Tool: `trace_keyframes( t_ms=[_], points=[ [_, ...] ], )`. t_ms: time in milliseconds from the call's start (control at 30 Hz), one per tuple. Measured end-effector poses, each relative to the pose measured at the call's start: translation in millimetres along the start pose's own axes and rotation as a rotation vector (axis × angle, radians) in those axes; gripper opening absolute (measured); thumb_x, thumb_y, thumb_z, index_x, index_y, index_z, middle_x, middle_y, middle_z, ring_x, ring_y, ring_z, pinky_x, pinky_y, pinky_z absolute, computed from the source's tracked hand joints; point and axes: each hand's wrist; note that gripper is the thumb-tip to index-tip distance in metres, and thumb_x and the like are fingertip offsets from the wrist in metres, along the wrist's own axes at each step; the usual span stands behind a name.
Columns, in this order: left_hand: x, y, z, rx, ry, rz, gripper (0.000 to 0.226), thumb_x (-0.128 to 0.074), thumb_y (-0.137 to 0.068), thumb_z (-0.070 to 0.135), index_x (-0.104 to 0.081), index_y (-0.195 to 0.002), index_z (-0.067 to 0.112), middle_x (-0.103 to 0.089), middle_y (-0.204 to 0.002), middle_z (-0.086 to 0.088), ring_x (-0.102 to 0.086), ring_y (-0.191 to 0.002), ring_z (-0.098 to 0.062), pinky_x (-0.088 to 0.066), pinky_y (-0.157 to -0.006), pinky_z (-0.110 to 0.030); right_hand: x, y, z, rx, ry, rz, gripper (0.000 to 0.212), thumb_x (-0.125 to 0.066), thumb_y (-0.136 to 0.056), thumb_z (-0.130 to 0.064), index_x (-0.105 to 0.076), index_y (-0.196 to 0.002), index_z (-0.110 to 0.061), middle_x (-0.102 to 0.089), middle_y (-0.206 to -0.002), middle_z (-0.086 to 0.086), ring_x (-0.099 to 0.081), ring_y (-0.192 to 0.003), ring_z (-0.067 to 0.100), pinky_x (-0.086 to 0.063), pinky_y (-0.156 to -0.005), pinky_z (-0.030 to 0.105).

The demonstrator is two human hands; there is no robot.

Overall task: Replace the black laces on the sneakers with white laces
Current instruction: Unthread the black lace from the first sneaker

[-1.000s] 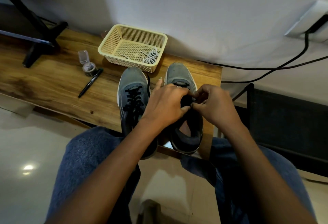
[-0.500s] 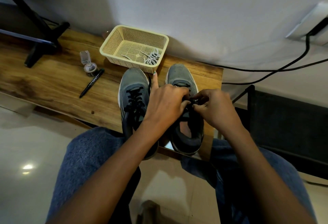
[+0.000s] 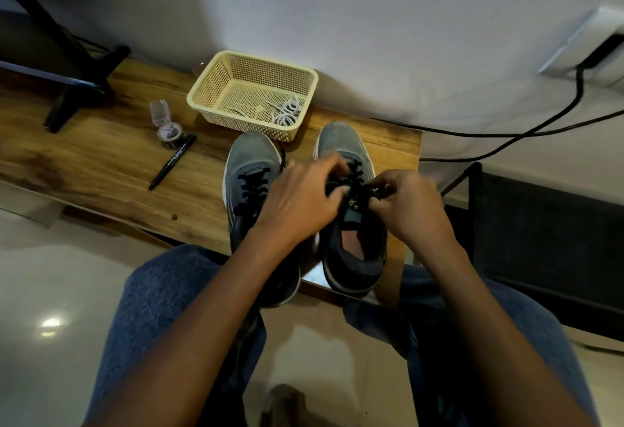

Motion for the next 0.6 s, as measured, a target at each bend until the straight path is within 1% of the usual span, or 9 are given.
trace_keyframes(
  t_ms=[33, 67, 133, 200, 267, 367, 467, 533, 600],
  points=[
    [-3.5, 1.3, 2.0, -0.055, -0.005, -0.051, 0.030, -0.065, -0.088, 0.033, -0.056, -0.117, 0.028, -0.065, -0.113, 0.004, -0.059, -0.103, -0.017, -0.049, -0.088, -0.038, -0.1, 0.2, -0.5, 0.003, 0.005, 0.005, 0.028, -0.067, -0.086, -0.015, -0.068, -0.114, -0.017, -0.068, -0.109, 0.007, -0.064, -0.097, 0.021, -0.056, -0.083, 0.040],
    [-7.4, 1.5, 4.1, -0.102, -0.045, -0.073, 0.035, -0.065, -0.087, 0.033, -0.055, -0.121, 0.027, -0.064, -0.117, 0.002, -0.058, -0.107, -0.018, -0.050, -0.086, -0.036, -0.2, 0.4, -1.2, 0.010, 0.013, 0.010, 0.027, -0.067, -0.086, -0.015, -0.068, -0.113, -0.017, -0.068, -0.108, 0.007, -0.064, -0.096, 0.020, -0.057, -0.082, 0.039],
    [-13.3, 0.1, 7.0, -0.132, -0.136, -0.027, 0.031, -0.064, -0.088, 0.031, -0.060, -0.119, 0.024, -0.065, -0.115, 0.001, -0.059, -0.106, -0.019, -0.047, -0.079, -0.032, -1.3, 0.1, -2.8, 0.019, 0.015, 0.015, 0.026, -0.068, -0.085, -0.015, -0.069, -0.111, -0.018, -0.068, -0.106, 0.007, -0.064, -0.094, 0.019, -0.057, -0.080, 0.038],
    [-12.8, -3.0, 8.0, -0.111, -0.169, 0.041, 0.021, -0.061, -0.091, 0.029, -0.066, -0.110, 0.023, -0.067, -0.108, 0.000, -0.062, -0.100, -0.020, -0.047, -0.073, -0.032, -1.5, -0.1, -4.3, 0.020, 0.014, 0.008, 0.026, -0.069, -0.085, -0.016, -0.070, -0.110, -0.018, -0.068, -0.105, 0.006, -0.064, -0.093, 0.018, -0.057, -0.080, 0.038],
    [-10.0, -4.8, 7.1, -0.104, -0.138, 0.067, 0.016, -0.061, -0.092, 0.029, -0.069, -0.105, 0.024, -0.070, -0.103, 0.000, -0.063, -0.095, -0.020, -0.051, -0.074, -0.034, -1.2, -0.4, -4.3, 0.014, 0.013, -0.001, 0.026, -0.069, -0.085, -0.015, -0.070, -0.111, -0.018, -0.068, -0.106, 0.006, -0.064, -0.095, 0.018, -0.057, -0.082, 0.038],
    [-5.7, -5.0, 5.0, -0.077, -0.068, 0.092, 0.013, -0.060, -0.092, 0.027, -0.068, -0.101, 0.022, -0.070, -0.100, 0.001, -0.063, -0.093, -0.019, -0.051, -0.075, -0.035, -1.3, -0.5, -3.5, -0.001, 0.007, -0.009, 0.026, -0.069, -0.084, -0.015, -0.070, -0.110, -0.018, -0.068, -0.107, 0.006, -0.064, -0.096, 0.020, -0.056, -0.083, 0.040],
    [-0.8, -7.3, -1.2, -0.043, -0.036, 0.151, 0.012, -0.056, -0.095, 0.026, -0.065, -0.099, 0.020, -0.067, -0.099, 0.000, -0.061, -0.090, -0.018, -0.047, -0.071, -0.031, -1.9, -2.8, -1.0, -0.014, -0.015, -0.009, 0.027, -0.070, -0.084, -0.016, -0.069, -0.111, -0.018, -0.068, -0.108, 0.007, -0.065, -0.096, 0.022, -0.057, -0.082, 0.043],
    [3.0, -8.6, -4.9, -0.012, -0.030, 0.208, 0.013, -0.054, -0.096, 0.024, -0.064, -0.100, 0.018, -0.067, -0.099, -0.002, -0.062, -0.088, -0.020, -0.049, -0.069, -0.033, -1.9, -3.8, -0.3, -0.024, -0.032, -0.009, 0.027, -0.070, -0.084, -0.017, -0.069, -0.111, -0.018, -0.068, -0.107, 0.007, -0.065, -0.093, 0.022, -0.057, -0.080, 0.044],
    [8.5, -10.3, -8.9, 0.049, -0.034, 0.267, 0.013, -0.052, -0.097, 0.021, -0.062, -0.103, 0.015, -0.067, -0.094, -0.001, -0.062, -0.082, -0.018, -0.049, -0.064, -0.034, -1.9, -4.6, 1.1, -0.033, -0.038, -0.015, 0.027, -0.069, -0.084, -0.016, -0.068, -0.111, -0.019, -0.068, -0.106, 0.008, -0.066, -0.090, 0.022, -0.058, -0.078, 0.043]
  ],
)
Point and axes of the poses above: each hand's wrist, its own y-axis away from the middle knuckle, its own x-axis out of the back of the hand, z = x × y
